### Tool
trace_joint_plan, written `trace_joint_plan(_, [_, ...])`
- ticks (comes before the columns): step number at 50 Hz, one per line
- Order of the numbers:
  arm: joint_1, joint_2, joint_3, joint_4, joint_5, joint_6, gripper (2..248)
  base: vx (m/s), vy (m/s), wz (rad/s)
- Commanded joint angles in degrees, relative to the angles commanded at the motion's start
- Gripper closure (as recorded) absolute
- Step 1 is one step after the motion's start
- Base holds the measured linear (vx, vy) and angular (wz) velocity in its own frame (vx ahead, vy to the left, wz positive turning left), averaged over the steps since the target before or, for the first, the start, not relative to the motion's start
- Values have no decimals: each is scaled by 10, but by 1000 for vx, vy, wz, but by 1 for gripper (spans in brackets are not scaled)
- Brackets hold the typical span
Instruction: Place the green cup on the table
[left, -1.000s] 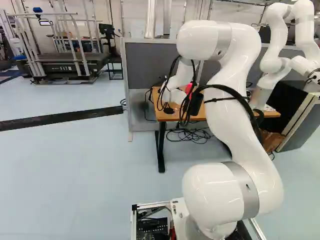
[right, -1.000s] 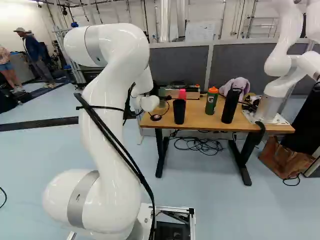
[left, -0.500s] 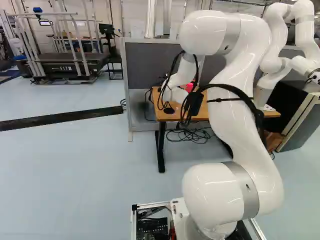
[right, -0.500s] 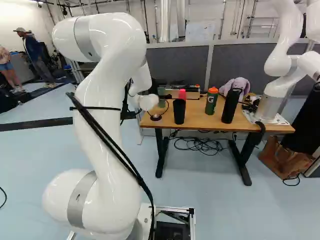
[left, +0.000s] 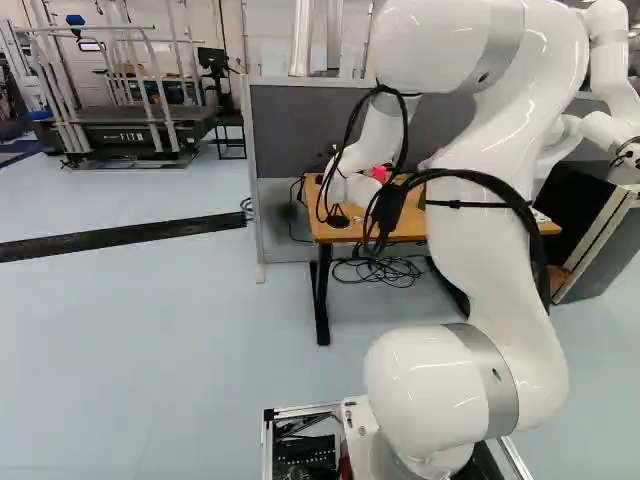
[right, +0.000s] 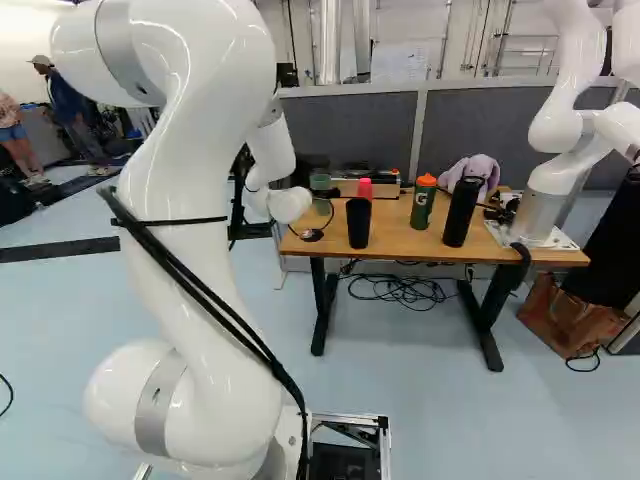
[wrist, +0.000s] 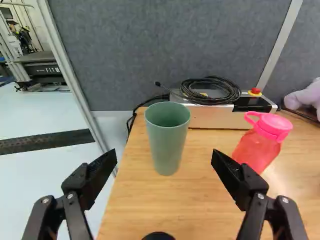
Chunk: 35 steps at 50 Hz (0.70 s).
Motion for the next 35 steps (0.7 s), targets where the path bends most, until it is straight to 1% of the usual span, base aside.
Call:
trace_joint_plan(18, [7, 45, 56, 0, 0, 0, 3, 0, 0, 0])
trace_joint_plan(35, [7, 53, 64, 0, 0, 0, 3, 0, 0, 0])
